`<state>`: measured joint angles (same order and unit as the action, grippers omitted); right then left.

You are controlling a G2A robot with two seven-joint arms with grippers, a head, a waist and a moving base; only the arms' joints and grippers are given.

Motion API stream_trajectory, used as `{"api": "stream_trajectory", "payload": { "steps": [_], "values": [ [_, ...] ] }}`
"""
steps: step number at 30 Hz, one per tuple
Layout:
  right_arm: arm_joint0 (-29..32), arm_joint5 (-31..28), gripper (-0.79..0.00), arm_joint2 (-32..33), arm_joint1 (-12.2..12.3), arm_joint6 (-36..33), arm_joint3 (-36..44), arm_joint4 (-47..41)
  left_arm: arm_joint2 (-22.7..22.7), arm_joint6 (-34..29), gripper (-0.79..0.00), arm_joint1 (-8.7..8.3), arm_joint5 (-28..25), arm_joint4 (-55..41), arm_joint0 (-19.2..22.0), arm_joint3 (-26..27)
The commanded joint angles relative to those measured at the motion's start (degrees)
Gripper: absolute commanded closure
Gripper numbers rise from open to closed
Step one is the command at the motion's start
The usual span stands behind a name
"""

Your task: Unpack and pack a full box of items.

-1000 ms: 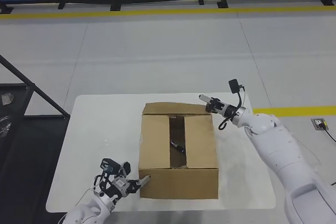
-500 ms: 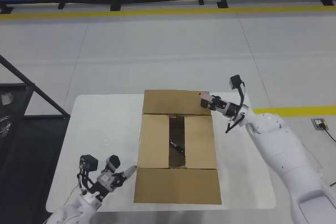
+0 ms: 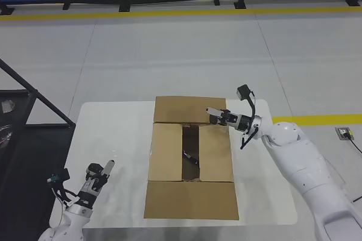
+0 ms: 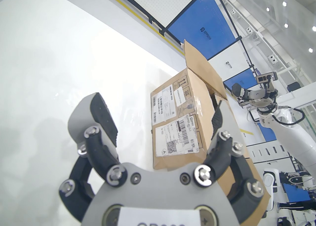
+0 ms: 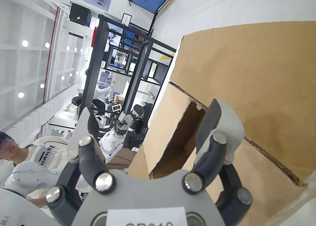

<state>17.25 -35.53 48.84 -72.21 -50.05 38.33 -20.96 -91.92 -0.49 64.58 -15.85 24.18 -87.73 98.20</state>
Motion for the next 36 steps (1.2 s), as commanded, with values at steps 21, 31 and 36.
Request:
{"api": "stream_trajectory", "payload": {
  "steps": [21, 31, 36],
  "values": [
    [-2.3, 9.2, -0.785, -10.2, -9.9, -13.5, -9.2, -8.7, 1.9, 8.6, -0.785, 1.48, 6.3, 3.4, 2.6, -4.1],
    [-4.4, 7.4, -0.785, -9.6, -14.9, -20.1, -18.3, -17.4, 0.2, 8.2, -0.785, 1.21, -4.8, 7.3, -1.1, -0.8],
    [-5.6, 5.4, -0.785, -8.0, -15.9, -22.8, -21.0, -20.4, -0.5, 8.0, -0.785, 1.06, -9.1, 10.0, -3.3, 1.7]
  ]
}}
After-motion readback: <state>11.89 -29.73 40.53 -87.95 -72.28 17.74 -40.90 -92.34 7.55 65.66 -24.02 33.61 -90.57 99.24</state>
